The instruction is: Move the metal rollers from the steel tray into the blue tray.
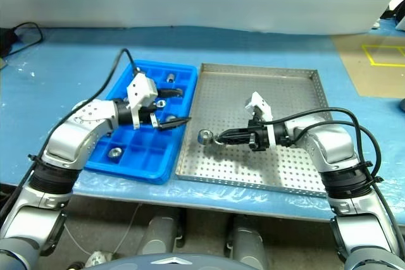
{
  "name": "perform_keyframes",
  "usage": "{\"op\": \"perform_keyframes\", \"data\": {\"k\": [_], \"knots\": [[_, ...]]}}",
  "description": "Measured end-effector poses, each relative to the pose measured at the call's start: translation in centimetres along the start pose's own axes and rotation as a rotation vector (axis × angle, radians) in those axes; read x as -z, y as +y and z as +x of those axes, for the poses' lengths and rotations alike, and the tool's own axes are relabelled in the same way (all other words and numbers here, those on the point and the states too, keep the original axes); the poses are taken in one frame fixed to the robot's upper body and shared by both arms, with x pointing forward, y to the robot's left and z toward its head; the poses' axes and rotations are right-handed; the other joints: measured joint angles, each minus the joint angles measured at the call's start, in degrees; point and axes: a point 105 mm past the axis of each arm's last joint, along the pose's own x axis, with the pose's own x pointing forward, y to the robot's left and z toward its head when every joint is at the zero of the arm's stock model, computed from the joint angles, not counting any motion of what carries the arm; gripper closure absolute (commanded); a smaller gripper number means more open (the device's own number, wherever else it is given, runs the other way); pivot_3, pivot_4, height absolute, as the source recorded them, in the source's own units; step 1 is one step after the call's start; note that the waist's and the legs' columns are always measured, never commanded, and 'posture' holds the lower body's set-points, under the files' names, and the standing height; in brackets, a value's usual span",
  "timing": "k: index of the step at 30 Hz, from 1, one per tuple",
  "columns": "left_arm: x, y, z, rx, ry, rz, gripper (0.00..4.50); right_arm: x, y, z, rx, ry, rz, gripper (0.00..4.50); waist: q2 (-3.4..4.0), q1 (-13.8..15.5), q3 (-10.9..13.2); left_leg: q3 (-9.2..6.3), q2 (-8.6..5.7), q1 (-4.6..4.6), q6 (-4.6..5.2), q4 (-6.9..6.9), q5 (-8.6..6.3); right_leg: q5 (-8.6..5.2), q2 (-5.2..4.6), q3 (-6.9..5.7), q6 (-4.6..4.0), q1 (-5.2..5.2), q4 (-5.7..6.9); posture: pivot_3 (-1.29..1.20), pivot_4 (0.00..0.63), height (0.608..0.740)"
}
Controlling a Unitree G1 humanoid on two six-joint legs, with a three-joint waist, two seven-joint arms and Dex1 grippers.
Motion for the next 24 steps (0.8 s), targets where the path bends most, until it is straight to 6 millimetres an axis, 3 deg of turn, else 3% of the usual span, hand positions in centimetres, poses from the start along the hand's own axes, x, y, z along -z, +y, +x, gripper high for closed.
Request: {"op": "perform_keyframes", "data": {"k": [3,8,11,18,24], "knots": [[0.6,-0.5,-0.1,0.067,0.039,0.068,0.00,-0.4,0.0,0.1,0.009,-0.039,0.024,4.47,0.00,0.0,0.0,0.01,-0.01,-0.06,-0.15,0.00,0.08,0.01,0.00,0.00,0.00,-0.01,-0.06,0.09,0.150,0.740],[-0.7,-1.4,0.3,0.149,0.015,0.153,0.00,-1.9,-0.1,-0.1,0.029,-0.113,0.053,4.47,0.00,0.1,0.0,0.02,-0.02,-0.09,-0.15,0.01,0.09,0.01,-0.02,0.00,-0.02,-0.02,-0.06,0.07,0.150,0.740],[-0.6,-2.1,0.3,0.212,0.033,0.164,0.00,-2.2,-0.3,-0.4,0.048,-0.116,0.047,4.47,0.00,0.0,0.0,0.03,0.00,-0.08,-0.17,0.00,0.09,0.01,-0.01,-0.01,-0.02,-0.02,-0.06,0.06,0.150,0.740],[-1.2,-1.8,0.6,0.252,0.030,0.199,0.00,-2.5,0.2,-0.4,0.040,-0.129,0.040,4.47,0.00,-0.6,0.0,0.04,-0.01,-0.09,-0.18,0.00,0.10,0.01,-0.02,-0.01,-0.02,-0.03,-0.04,0.05,0.150,0.740],[-1.9,-1.4,2.3,0.262,-0.001,0.225,0.00,-3.1,1.0,-0.5,0.019,-0.151,0.027,4.47,0.00,-0.9,0.0,0.04,-0.01,-0.10,-0.19,0.01,0.10,0.01,-0.02,-0.01,-0.02,-0.03,-0.04,0.04,0.150,0.740]]}}
